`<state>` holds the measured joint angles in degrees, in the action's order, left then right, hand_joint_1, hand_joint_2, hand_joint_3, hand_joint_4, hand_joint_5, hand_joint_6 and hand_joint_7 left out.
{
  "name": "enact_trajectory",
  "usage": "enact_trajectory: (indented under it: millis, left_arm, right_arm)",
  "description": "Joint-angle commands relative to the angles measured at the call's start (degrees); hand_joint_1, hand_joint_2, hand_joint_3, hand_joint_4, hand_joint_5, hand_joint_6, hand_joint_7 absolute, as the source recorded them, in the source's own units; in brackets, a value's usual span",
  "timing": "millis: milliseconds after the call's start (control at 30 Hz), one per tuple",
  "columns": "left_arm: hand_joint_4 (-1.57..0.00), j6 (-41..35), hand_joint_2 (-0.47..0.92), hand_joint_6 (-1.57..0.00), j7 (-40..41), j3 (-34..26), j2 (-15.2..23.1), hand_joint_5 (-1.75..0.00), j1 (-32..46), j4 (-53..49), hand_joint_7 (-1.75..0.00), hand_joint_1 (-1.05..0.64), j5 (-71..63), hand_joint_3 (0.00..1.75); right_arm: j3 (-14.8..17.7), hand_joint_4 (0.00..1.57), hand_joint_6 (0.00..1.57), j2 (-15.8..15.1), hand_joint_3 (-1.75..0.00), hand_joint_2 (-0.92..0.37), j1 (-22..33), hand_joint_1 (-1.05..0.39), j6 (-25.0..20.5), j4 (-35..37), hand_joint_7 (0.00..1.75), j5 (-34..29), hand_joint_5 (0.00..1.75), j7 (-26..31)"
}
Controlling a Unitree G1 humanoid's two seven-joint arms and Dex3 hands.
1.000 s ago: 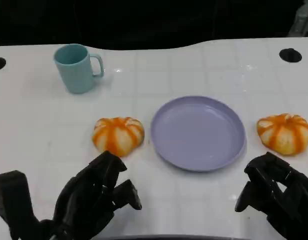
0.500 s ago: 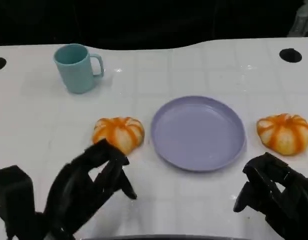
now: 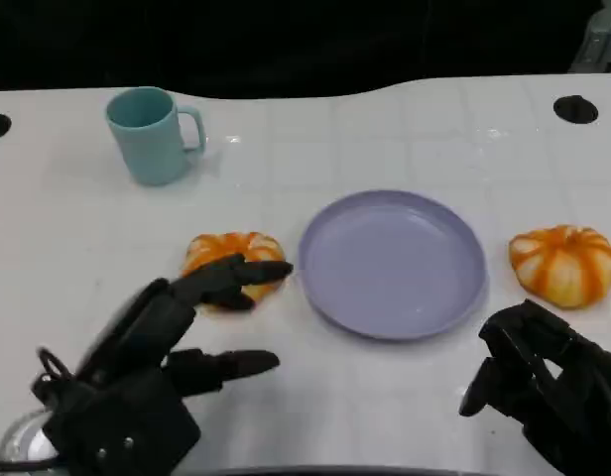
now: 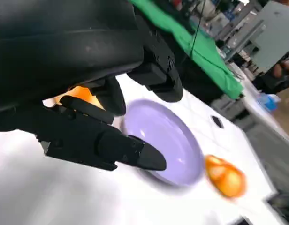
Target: Grasp the bread from the table and place it into the plate.
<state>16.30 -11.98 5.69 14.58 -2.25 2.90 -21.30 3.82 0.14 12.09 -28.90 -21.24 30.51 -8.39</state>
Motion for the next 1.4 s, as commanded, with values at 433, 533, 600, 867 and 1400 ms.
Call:
enact_trajectory:
  millis: [433,533,600,867,1400]
  left_arm:
    - [0.00,-8.16,0.74,-0.29,3.74,8.64,8.25,-0.43,-9.18,2.75,0.00,-0.43,-30.63,0.00]
    - [0.00,-10.21,0.71,-0.28,3.67,10.45,7.79,-0.37,-10.52,1.87,0.00,-0.41,-33.93,0.00]
    - [0.00,-10.91,0.70,-0.27,3.65,10.97,7.72,-0.35,-10.82,1.67,0.00,-0.39,-34.39,0.00]
    - [0.00,-15.99,0.72,-0.21,0.80,15.39,6.04,-0.20,-16.84,-6.61,0.00,-0.36,-36.43,0.01]
    - [-0.01,-14.51,0.72,-0.21,9.55,22.46,1.24,-0.21,-33.18,-40.61,0.00,-0.37,-33.23,0.00]
  right_arm:
    - [0.18,0.64,0.51,-0.54,-0.26,-0.92,0.23,-0.50,0.64,-0.91,1.57,-0.37,1.75,-0.15]
    - [0.18,0.63,0.52,-0.67,-0.26,-0.92,0.19,-0.50,0.53,-0.93,1.57,-0.45,1.75,-0.15]
    - [0.20,0.63,0.52,-0.67,-0.26,-0.92,0.18,-0.51,0.45,-0.97,1.57,-0.41,1.75,-0.10]
    - [0.63,0.63,0.52,-0.64,-0.24,-0.92,0.41,-0.50,0.39,-0.86,1.57,0.30,1.75,-0.55]
    - [0.70,0.63,0.52,-0.91,-0.23,-0.92,1.17,-0.51,0.29,-1.43,1.57,0.44,1.75,-1.08]
